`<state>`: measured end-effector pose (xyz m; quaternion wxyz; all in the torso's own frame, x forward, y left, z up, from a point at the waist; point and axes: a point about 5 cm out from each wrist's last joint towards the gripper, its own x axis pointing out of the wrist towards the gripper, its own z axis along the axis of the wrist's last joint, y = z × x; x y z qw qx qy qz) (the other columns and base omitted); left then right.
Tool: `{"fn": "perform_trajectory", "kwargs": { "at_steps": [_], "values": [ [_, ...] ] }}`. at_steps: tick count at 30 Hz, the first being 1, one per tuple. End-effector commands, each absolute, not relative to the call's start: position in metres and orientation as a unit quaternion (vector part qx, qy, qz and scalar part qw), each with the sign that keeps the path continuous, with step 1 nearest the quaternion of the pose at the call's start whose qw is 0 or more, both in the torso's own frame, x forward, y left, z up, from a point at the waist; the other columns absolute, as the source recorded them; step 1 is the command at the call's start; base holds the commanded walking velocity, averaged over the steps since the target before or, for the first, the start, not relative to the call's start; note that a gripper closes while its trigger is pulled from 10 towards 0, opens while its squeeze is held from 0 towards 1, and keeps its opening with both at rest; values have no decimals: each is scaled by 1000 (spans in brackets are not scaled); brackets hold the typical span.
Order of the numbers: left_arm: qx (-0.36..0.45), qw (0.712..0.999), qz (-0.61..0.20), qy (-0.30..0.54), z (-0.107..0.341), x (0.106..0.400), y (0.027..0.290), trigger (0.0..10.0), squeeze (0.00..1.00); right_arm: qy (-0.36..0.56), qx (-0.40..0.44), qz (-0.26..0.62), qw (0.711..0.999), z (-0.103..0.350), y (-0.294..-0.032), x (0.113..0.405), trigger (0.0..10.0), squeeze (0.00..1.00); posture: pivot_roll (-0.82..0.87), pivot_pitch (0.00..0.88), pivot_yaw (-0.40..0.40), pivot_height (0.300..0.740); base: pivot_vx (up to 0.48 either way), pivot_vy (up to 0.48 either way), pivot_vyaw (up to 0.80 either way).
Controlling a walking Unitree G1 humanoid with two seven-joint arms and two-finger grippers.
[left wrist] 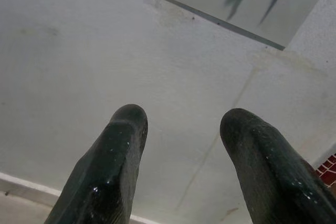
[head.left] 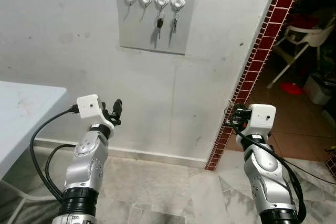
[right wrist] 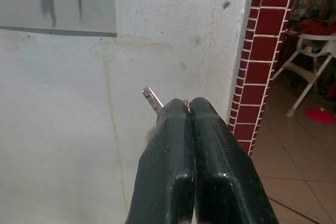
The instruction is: Hang keys on a hook
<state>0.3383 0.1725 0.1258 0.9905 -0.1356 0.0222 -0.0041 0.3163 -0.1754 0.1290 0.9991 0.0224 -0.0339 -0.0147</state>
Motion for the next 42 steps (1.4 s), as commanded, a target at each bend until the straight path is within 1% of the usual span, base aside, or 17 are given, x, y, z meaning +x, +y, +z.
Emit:
{"fn": "perform_trajectory", "kwargs": {
  "at_steps": [1, 42],
  "values": [
    [-132, 991, -13, 22, 129, 340, 170, 10000, 0, -42, 18, -9, 999, 133, -174, 315, 10000, 0, 23, 0, -64, 740, 0, 277, 0],
    [-126, 991, -19, 26, 130, 339, 171, 10000, 0, -37, 24, 0, 999, 130, -167, 309, 10000, 0, 24, 0, -52, 740, 0, 359, 0]
  ]
}}
